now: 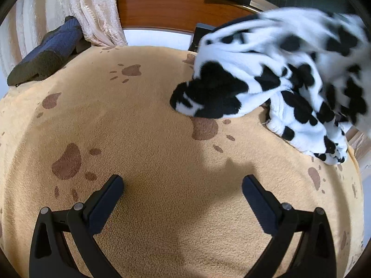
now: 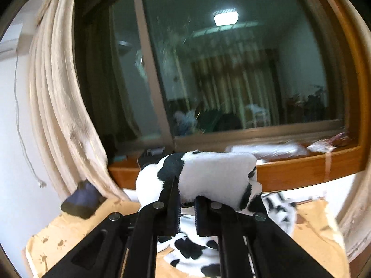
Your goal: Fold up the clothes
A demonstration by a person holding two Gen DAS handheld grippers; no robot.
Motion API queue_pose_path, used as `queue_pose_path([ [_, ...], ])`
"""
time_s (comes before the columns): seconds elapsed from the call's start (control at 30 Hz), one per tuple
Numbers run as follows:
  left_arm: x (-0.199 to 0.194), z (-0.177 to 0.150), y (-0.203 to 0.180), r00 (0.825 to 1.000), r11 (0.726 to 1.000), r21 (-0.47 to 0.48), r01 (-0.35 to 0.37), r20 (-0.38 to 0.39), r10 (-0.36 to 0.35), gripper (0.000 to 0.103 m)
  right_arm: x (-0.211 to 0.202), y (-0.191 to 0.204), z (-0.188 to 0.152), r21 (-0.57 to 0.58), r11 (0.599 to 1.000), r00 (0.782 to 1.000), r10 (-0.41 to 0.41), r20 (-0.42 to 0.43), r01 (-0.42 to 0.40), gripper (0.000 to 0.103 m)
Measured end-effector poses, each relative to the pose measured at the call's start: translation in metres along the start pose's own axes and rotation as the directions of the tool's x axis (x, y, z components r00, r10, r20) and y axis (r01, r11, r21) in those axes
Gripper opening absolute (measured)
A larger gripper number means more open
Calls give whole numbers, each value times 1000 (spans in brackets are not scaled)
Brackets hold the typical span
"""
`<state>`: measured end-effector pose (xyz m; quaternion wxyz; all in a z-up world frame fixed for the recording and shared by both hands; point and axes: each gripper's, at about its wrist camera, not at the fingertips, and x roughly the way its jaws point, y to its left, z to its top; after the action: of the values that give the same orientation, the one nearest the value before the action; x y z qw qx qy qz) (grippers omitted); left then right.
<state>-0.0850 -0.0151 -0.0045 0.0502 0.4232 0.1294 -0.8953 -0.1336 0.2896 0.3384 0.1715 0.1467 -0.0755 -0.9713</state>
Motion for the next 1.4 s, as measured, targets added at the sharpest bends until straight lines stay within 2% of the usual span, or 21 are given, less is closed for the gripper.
queue_pose_path([
  [0.17, -9, 0, 4, 997, 996, -32, 80, 12, -80, 103, -82, -12, -16, 41, 996, 993, -81, 81, 78, 10],
  [0.23, -13, 1, -2, 994, 994, 13, 108, 30, -108, 103, -109, -20, -30, 56, 990, 987, -135, 88, 131, 10],
  [0.33, -20, 1, -18, 989, 978, 166, 124, 63, -136, 103, -144, -30, -53, 68, 972, 969, -229, 89, 223, 10],
  [0.43, -27, -8, -36, 984, 927, 353, 128, 71, -163, 103, -159, -48, -66, 122, 964, 966, -247, 74, 237, 10],
  [0.53, -34, -18, -45, 980, 882, 454, 130, 74, -183, 103, -172, -59, -67, 149, 958, 962, -259, 82, 245, 10],
  [0.63, -37, -25, -54, 983, 840, 536, 86, 94, -160, 103, -182, -58, -59, 137, 965, 963, -242, 119, 225, 10],
  [0.83, -30, -38, -78, 989, 732, 680, -40, 131, -68, 103, -201, -40, -45, 85, 981, 961, -190, 201, 176, 10],
  [0.9, -28, -42, -79, 990, 723, 690, -35, 122, -69, 103, -204, -39, -47, 85, 982, 962, -181, 205, 167, 10],
  [0.97, -30, -45, -77, 990, 732, 681, 6, 98, -99, 103, -208, -40, -52, 88, 982, 963, -184, 198, 169, 10],
  [1.1, -44, -48, -73, 984, 772, 630, 84, 70, -164, 103, -214, -46, -69, 114, 977, 967, -197, 159, 181, 10],
  [1.2, -74, -53, -87, 961, 752, 646, 129, 105, -255, 103, -212, -41, -82, 118, 982, 979, -159, 125, 145, 10],
  [1.23, -86, -56, -94, 949, 735, 662, 148, 115, -294, 103, -210, -37, -85, 108, 986, 984, -141, 112, 129, 10],
  [1.37, -137, -70, -121, 881, 651, 729, 213, 146, -451, 103, -198, -6, -90, 32, 998, 997, -48, 67, 46, 10],
  [1.4, -145, -71, -124, 865, 644, 727, 237, 144, -481, 103, -195, 4, -91, 4, 1000, 998, -27, 56, 27, 10],
])
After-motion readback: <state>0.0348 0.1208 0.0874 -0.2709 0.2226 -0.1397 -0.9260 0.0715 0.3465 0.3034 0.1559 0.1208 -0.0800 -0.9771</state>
